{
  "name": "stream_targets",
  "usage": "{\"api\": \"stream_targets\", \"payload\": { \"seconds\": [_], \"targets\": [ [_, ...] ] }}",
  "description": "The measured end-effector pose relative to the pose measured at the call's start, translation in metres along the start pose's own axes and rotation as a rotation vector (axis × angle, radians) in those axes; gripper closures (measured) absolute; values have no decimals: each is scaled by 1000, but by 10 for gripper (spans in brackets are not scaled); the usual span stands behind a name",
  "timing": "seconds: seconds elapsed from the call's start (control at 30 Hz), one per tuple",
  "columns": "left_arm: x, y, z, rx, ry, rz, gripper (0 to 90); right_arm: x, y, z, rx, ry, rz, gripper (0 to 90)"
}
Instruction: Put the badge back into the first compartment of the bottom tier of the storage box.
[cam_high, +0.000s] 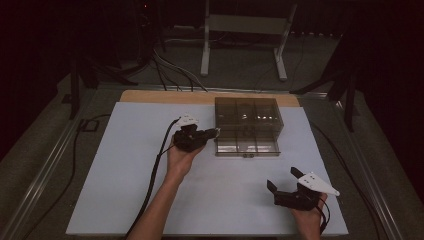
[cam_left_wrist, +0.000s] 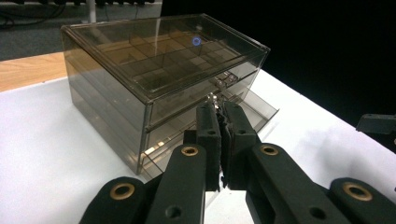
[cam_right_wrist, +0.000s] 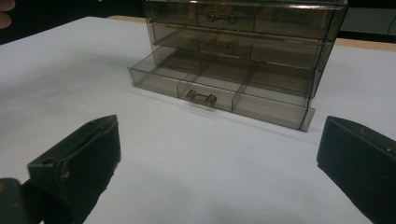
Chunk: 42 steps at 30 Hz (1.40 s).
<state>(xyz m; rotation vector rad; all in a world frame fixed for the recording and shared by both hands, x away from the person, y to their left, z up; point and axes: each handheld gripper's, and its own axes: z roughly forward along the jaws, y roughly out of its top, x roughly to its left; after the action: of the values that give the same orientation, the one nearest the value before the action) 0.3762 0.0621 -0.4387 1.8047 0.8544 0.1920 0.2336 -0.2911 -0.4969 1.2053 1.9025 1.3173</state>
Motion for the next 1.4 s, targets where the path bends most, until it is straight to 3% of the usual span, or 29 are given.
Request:
{"api": "stream_targets", "payload": {
  "seconds": [1.4],
  "targets": [
    [-13, 19, 39, -6, -28, -1, 884, 0, 0, 1, -1, 5, -4, 0]
  ]
}}
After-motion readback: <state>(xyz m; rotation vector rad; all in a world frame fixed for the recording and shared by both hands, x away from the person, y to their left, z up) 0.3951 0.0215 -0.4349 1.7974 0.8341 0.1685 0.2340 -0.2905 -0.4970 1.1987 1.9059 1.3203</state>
